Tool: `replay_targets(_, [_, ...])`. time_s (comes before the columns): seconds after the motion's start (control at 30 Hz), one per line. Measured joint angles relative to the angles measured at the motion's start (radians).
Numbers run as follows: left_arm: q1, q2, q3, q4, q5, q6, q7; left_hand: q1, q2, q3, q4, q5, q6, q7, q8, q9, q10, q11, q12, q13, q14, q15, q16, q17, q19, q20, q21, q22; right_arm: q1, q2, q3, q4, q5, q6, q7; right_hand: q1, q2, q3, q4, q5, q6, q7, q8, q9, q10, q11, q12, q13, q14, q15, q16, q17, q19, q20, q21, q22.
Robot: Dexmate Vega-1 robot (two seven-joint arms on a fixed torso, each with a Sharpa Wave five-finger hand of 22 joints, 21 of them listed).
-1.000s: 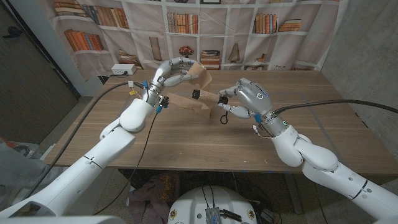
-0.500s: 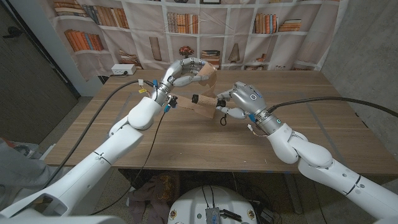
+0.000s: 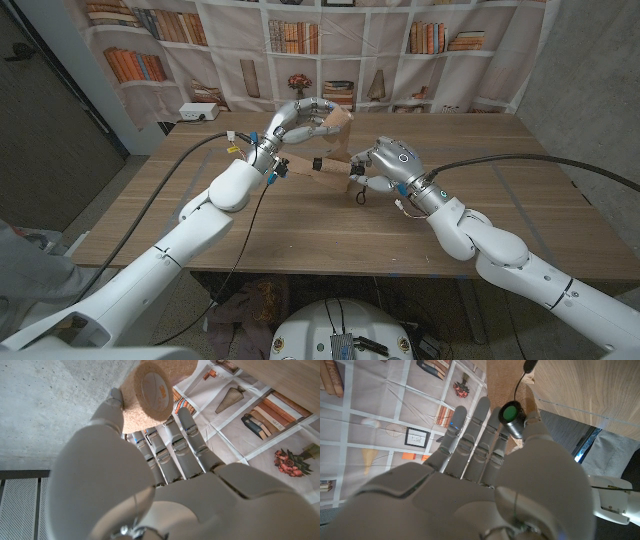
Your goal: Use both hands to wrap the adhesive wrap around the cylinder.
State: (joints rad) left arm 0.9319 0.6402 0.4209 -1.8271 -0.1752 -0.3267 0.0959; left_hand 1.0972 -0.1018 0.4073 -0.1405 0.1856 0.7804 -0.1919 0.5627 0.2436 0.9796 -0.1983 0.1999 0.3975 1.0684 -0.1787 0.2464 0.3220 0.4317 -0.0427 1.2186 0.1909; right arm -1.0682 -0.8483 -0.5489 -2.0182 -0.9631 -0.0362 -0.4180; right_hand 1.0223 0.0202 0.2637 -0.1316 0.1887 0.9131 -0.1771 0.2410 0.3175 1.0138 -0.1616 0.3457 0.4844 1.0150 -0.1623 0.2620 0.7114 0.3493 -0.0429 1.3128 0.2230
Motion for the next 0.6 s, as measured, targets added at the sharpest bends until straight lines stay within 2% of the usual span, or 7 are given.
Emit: replay_targets(0.6, [0.025,0.009,-0.008,-0.015,-0.007,0.006,0.01,0.0,0.0,0.0,0.0,0.0,0.0,0.0,0.004,0.0,0.0,0.0,-0.003,0.002,0.0,0.001,-0.003,-0.007,0.0,0.0,0.0,0.0,0.056,0.005,-0.037,0.056,0.009,-0.009,0.011,0.0,0.0,0.0,0.0,-0.003,0.0,0.0,-0.003,0.001,0.0,0.0,-0.003,0.002,0.0,0.0,0.0,0.0,0.0,0.0,0.002,0.0])
